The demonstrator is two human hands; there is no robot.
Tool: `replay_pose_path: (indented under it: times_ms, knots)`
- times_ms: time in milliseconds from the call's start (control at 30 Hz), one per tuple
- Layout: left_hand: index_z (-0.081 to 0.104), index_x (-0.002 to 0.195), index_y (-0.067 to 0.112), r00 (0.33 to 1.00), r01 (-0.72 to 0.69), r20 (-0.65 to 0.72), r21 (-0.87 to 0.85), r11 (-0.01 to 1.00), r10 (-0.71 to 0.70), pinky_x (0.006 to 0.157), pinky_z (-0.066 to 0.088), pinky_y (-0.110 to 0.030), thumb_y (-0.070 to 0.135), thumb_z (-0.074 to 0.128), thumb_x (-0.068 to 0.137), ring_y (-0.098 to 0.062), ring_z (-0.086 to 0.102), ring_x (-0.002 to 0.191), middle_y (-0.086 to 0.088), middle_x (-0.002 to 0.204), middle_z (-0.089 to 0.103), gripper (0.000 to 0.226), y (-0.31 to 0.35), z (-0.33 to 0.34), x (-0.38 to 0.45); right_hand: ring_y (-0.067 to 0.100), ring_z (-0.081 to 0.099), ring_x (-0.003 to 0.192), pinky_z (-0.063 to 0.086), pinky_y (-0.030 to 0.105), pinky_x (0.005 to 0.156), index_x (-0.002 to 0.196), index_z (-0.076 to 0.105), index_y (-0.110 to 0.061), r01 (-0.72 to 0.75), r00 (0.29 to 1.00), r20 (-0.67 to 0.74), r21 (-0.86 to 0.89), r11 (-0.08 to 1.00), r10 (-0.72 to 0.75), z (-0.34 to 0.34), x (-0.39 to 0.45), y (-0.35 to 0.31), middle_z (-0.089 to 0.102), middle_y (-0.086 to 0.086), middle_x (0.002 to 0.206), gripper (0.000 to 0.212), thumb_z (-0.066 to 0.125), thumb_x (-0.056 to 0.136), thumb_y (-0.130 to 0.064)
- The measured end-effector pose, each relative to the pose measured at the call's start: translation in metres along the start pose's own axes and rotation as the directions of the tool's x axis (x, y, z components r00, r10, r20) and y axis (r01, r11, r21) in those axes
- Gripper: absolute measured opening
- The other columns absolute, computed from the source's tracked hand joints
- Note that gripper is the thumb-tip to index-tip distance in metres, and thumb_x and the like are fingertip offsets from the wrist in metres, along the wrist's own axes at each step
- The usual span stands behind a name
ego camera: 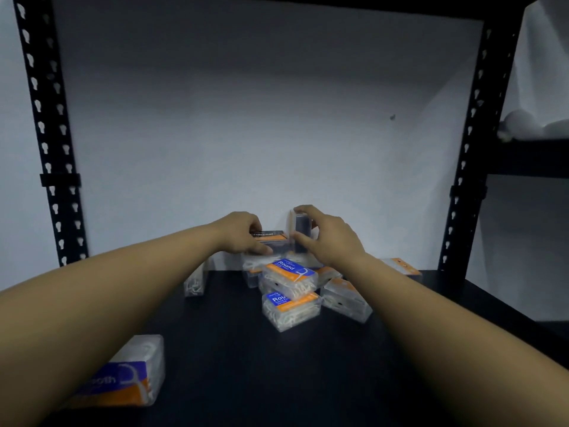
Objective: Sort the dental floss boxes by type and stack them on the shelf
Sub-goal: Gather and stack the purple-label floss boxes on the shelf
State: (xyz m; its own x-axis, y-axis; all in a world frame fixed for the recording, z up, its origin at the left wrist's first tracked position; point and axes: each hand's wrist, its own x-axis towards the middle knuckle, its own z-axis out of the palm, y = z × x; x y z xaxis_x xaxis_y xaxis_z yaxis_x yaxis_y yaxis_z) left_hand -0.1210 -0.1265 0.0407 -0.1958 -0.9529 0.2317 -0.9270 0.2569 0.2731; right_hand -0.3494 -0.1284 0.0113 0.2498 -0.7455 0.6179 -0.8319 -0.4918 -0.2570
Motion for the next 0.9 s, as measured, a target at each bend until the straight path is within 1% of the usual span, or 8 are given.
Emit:
replay_pose_path:
  times_ms: [133, 200, 300, 433, 533, 633, 767, 900]
  knots:
    - [0.064, 0.120, 0.017, 1.000, -0.015, 0.010, 0.046, 0.999, 0.014, 0.074, 0.041, -0.026, 0.049, 0.086, 0.071, -0.016, 0.056, 0.096, 0.003, 0.112, 0.061, 0.062, -0.004, -0.017, -0.012, 0.027, 0.066, 0.096, 0.054, 0.036, 0.073, 0.131, 0.049, -0.041, -0.009, 0.998, -0.068, -0.010, 1.000, 0.008, -0.008, -0.004, -0.001, 0.070, -0.002, 0.113, 0.039, 0.061, 0.094, -0.042]
    - [0.065, 0.116, 0.019, 1.000, -0.018, -0.006, 0.080, 0.997, 0.018, 0.066, 0.040, -0.024, 0.051, 0.087, 0.070, -0.013, 0.055, 0.089, 0.004, 0.112, 0.062, 0.061, -0.007, -0.029, -0.021, 0.027, 0.065, 0.090, 0.054, 0.036, 0.071, 0.126, 0.052, -0.039, -0.020, 0.996, -0.092, -0.016, 1.000, 0.018, -0.017, -0.007, -0.002, 0.070, -0.002, 0.108, 0.033, 0.059, 0.094, -0.040]
    - [0.064, 0.110, 0.024, 1.000, -0.019, 0.006, 0.115, 0.993, 0.018, 0.062, 0.040, -0.022, 0.051, 0.089, 0.065, -0.005, 0.053, 0.079, 0.008, 0.105, 0.062, 0.058, -0.011, -0.045, -0.040, 0.028, 0.064, 0.084, 0.053, 0.037, 0.070, 0.125, 0.051, -0.036, -0.037, 0.992, -0.119, -0.006, 0.999, 0.036, -0.035, -0.015, -0.002, 0.071, 0.000, 0.104, 0.034, 0.060, 0.092, -0.040]
    - [0.064, 0.105, 0.027, 0.995, -0.015, 0.103, 0.158, 0.987, -0.001, 0.064, 0.043, -0.024, 0.049, 0.091, 0.062, -0.002, 0.056, 0.079, 0.015, 0.101, 0.061, 0.055, -0.008, -0.052, -0.068, 0.028, 0.062, 0.079, 0.053, 0.037, 0.072, 0.130, 0.050, -0.034, -0.084, 0.991, -0.103, 0.026, 0.996, 0.086, -0.054, -0.036, -0.003, 0.069, 0.000, 0.097, 0.043, 0.062, 0.089, -0.038]
    - [0.066, 0.103, 0.028, 0.983, -0.015, 0.183, 0.193, 0.981, -0.021, 0.075, 0.050, -0.025, 0.048, 0.092, 0.059, -0.009, 0.062, 0.094, 0.012, 0.108, 0.065, 0.055, -0.001, -0.047, -0.081, 0.028, 0.062, 0.080, 0.052, 0.036, 0.070, 0.131, 0.049, -0.034, -0.118, 0.990, -0.080, -0.032, 0.993, 0.115, -0.061, -0.051, -0.001, 0.065, -0.004, 0.089, 0.046, 0.063, 0.087, -0.039]
    - [0.067, 0.101, 0.029, 0.966, -0.026, 0.255, 0.248, 0.969, -0.040, 0.069, 0.046, -0.022, 0.047, 0.093, 0.060, -0.012, 0.062, 0.097, 0.010, 0.107, 0.065, 0.052, 0.008, -0.035, -0.089, 0.027, 0.060, 0.079, 0.048, 0.035, 0.066, 0.126, 0.051, -0.032, -0.172, 0.985, -0.029, -0.104, 0.980, 0.170, -0.065, -0.061, 0.005, 0.064, -0.006, 0.082, 0.043, 0.062, 0.087, -0.043]
    - [0.068, 0.107, 0.023, 0.953, -0.016, 0.294, 0.279, 0.960, -0.069, 0.073, 0.049, -0.025, 0.049, 0.093, 0.059, -0.016, 0.063, 0.098, 0.006, 0.108, 0.067, 0.059, 0.013, -0.015, -0.095, 0.028, 0.063, 0.081, 0.045, 0.034, 0.062, 0.111, 0.049, -0.032, -0.232, 0.969, 0.061, -0.123, 0.965, 0.241, -0.068, -0.071, 0.011, 0.070, 0.000, 0.090, 0.035, 0.059, 0.084, -0.050]
    - [0.068, 0.110, 0.022, 0.951, -0.004, 0.299, 0.274, 0.962, -0.082, 0.087, 0.055, -0.030, 0.053, 0.091, 0.058, -0.017, 0.064, 0.099, 0.006, 0.107, 0.067, 0.065, 0.013, -0.009, -0.098, 0.027, 0.064, 0.087, 0.052, 0.037, 0.068, 0.117, 0.048, -0.032, -0.244, 0.961, 0.093, -0.146, 0.959, 0.259, -0.073, -0.074, 0.008, 0.070, 0.001, 0.102, 0.043, 0.060, 0.083, -0.055]
